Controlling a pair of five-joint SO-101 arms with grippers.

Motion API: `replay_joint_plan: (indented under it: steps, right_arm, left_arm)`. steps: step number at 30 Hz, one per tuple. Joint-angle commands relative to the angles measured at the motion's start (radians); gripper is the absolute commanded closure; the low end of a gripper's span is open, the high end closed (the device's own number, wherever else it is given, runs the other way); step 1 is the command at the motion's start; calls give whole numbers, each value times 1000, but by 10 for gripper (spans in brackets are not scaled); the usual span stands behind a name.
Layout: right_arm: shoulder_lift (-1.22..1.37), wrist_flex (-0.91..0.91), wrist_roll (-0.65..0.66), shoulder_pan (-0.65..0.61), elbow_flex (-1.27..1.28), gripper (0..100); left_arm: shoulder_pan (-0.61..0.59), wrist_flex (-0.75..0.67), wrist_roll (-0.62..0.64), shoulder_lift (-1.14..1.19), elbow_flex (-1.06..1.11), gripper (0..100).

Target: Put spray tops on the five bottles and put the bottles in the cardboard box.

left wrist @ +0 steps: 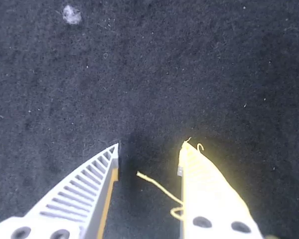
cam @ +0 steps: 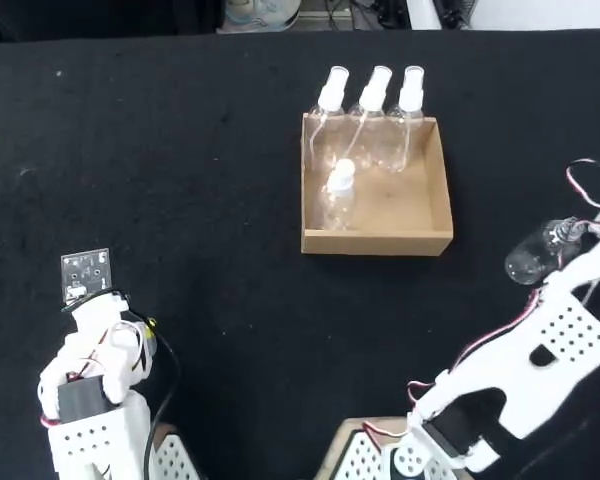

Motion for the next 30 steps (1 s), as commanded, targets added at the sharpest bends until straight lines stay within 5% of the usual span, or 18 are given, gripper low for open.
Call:
replay_joint_plan:
  steps: [1, 12, 20, 30]
  right_arm:
    - [65, 72, 9, 26, -226, 737]
    - [314, 112, 40, 41, -467, 739]
    - [320, 109, 54, 54, -542, 986]
    - [298, 153, 80, 69, -570, 986]
  left_arm:
    - [-1, 5, -5, -6, 21, 808]
    - [-1, 5, -5, -6, 21, 808]
    - [-1, 5, -5, -6, 21, 809]
    - [-1, 5, -5, -6, 21, 809]
